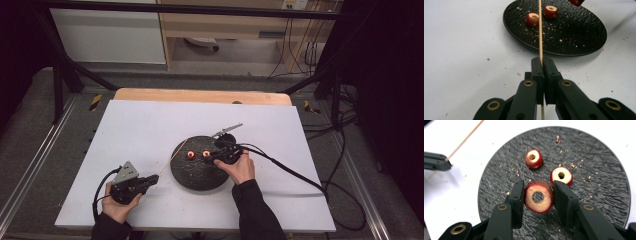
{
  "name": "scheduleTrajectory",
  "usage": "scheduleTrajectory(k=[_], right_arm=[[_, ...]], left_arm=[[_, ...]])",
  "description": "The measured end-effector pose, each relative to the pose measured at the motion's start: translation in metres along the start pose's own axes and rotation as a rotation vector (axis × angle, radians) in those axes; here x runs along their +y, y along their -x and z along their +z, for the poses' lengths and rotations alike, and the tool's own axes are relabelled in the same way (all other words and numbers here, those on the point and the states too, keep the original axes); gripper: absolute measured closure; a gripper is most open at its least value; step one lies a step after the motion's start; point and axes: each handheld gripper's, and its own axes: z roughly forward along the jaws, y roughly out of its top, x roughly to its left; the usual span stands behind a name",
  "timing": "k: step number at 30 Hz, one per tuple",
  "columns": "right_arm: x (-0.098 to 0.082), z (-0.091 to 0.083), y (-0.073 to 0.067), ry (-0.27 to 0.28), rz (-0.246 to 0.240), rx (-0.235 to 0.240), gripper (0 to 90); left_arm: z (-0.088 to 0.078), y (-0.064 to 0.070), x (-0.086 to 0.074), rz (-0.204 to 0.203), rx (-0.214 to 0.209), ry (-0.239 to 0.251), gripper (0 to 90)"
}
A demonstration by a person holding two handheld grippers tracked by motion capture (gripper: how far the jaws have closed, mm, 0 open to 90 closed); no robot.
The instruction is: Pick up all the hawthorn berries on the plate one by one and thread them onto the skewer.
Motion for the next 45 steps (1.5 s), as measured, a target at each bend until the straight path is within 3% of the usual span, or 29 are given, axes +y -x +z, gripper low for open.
scheduleTrajectory(k=[5,14,22,23,25,28,34,45], right_arm=[[-0.009,-0.006,0.004,0.074,0.021,0.019,62.6],[-0.027,-0.016,0.007,0.262,0.097,0.084,62.7],[-0.037,-0.014,0.007,0.383,0.164,0.131,62.8],[-0.038,-0.013,0.007,0.425,0.189,0.145,62.8],[-0.039,-0.013,0.007,0.442,0.193,0.153,62.8],[-0.042,-0.008,0.006,0.528,0.241,0.18,62.8],[-0.041,-0.002,0.005,0.612,0.296,0.204,62.8],[-0.036,0.001,0.006,0.718,0.362,0.216,62.8]], left_arm=[[0.0,0.001,0.0,0.001,0.002,0.005,88.1],[0.0,0.002,0.0,-0.002,0.003,0.018,88.1],[0.0,0.004,0.0,-0.01,-0.002,0.029,88.1],[0.0,0.004,0.0,-0.011,-0.002,0.031,88.1],[0.001,0.004,0.0,-0.011,-0.003,0.036,88.0],[0.001,0.006,0.0,-0.011,-0.001,0.044,88.1],[0.001,0.007,0.0,-0.012,0.005,0.054,88.1],[0.003,0.011,0.001,-0.035,0.012,0.076,88.1]])
